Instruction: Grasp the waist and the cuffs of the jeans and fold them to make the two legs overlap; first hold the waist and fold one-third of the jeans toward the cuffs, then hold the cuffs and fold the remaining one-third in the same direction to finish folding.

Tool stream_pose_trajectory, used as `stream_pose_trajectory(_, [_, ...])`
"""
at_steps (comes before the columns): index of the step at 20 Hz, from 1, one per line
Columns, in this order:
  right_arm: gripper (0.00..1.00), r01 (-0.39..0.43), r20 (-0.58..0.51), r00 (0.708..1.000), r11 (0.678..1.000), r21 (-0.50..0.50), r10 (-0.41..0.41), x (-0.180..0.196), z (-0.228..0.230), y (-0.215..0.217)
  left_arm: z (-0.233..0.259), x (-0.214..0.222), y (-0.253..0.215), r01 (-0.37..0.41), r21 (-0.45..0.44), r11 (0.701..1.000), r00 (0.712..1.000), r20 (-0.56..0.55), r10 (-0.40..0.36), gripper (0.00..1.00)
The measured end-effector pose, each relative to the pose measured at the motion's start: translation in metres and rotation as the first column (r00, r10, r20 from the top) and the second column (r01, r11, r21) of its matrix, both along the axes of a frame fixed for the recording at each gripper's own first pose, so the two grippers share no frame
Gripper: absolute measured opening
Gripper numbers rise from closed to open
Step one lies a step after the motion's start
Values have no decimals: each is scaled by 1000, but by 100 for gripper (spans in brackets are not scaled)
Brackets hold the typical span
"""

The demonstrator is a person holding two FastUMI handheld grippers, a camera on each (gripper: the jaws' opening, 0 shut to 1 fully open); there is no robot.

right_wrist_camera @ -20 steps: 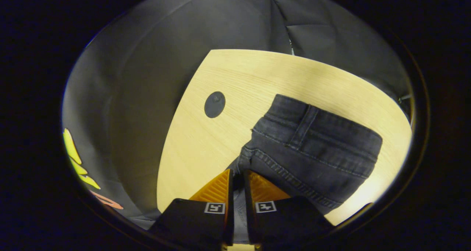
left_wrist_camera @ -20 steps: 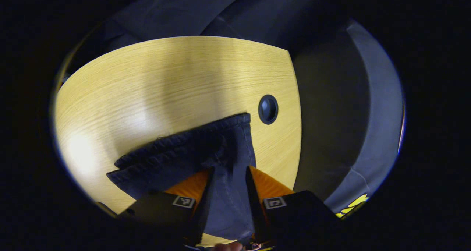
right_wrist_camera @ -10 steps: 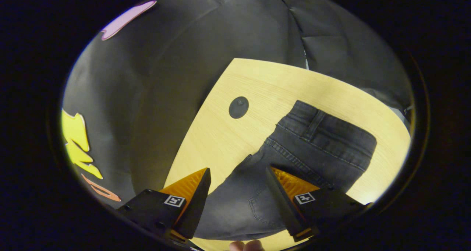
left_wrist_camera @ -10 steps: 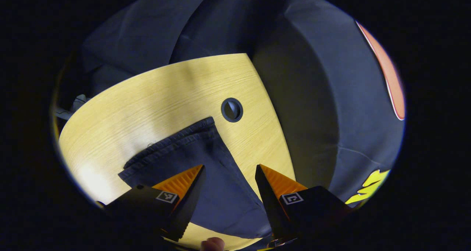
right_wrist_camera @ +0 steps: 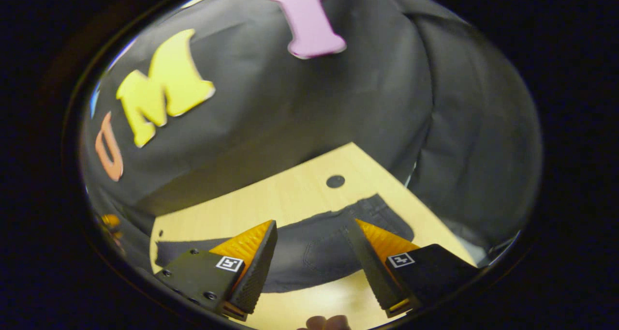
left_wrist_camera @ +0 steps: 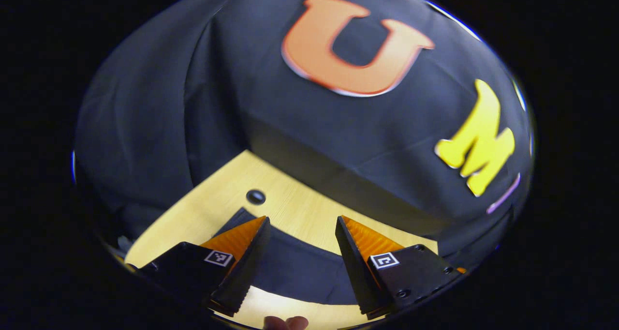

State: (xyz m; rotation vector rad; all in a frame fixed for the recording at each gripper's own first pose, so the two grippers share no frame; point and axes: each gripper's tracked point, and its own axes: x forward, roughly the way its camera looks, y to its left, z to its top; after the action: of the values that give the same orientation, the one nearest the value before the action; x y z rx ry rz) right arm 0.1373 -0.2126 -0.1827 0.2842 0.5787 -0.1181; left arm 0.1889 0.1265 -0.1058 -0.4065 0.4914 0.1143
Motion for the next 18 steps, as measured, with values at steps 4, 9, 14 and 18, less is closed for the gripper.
stream_pose_trajectory(4, [94, -33, 210, 976, 989, -143, 63, -57, 54, 22, 51, -48, -35, -24, 184, 983, 975, 220, -18, 92])
stream_pose_trajectory(9, [95, 35, 173, 985, 994, -107, -17, -125, 38, 19, 68, -106, -99, 5, 205, 979, 952, 299, -67, 95])
stream_pose_trajectory(14, [90, 100, 138, 987, 991, -93, -86, -127, 2, -16, 60, -113, -136, 64, 209, 976, 955, 272, -120, 96])
stream_pose_trajectory(18, [95, 167, 87, 983, 985, -34, -164, -96, -47, -56, 68, -104, -149, 87, 258, 962, 953, 261, -156, 97])
